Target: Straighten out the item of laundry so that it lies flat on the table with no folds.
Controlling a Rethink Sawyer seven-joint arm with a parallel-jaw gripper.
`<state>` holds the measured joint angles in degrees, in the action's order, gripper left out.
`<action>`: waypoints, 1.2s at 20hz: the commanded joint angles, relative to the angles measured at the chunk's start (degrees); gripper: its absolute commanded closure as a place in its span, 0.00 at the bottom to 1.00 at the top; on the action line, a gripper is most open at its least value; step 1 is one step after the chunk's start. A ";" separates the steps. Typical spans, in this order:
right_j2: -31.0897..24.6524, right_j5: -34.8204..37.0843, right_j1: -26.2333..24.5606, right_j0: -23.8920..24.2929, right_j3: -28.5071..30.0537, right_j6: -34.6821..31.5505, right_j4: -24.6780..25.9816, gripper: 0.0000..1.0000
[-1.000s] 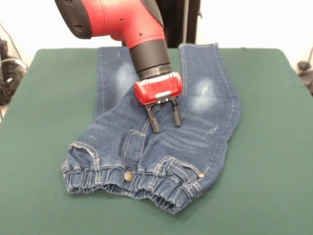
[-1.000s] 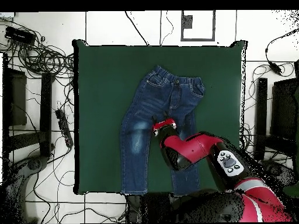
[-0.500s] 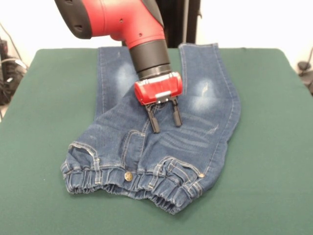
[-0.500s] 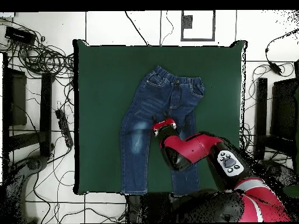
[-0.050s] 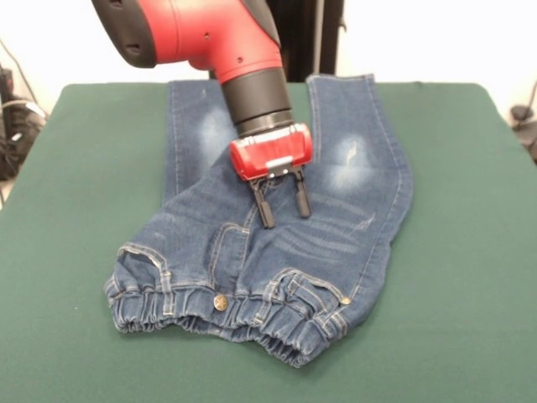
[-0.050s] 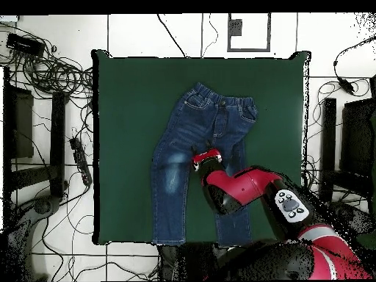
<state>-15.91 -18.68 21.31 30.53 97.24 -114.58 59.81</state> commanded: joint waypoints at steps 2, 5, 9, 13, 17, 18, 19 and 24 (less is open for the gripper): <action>-8.62 15.68 -4.24 1.40 1.07 -1.42 1.43 1.00; -9.16 16.13 -4.39 1.90 1.23 -1.07 1.25 1.00; -9.36 15.95 -4.49 2.07 1.28 -1.02 1.24 1.00; -7.87 14.24 -4.11 0.58 0.71 -1.36 1.51 1.00; -6.15 11.26 -2.14 -1.28 0.83 -2.30 1.18 1.00; -6.07 10.91 -1.79 -1.47 0.94 -2.42 1.12 1.00; -3.95 8.09 -0.71 -3.39 0.63 -2.79 0.29 1.00; 14.14 -9.20 -1.02 -17.15 -4.36 5.65 -13.05 1.00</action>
<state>-10.23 -19.61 21.96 24.75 96.11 -114.60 55.04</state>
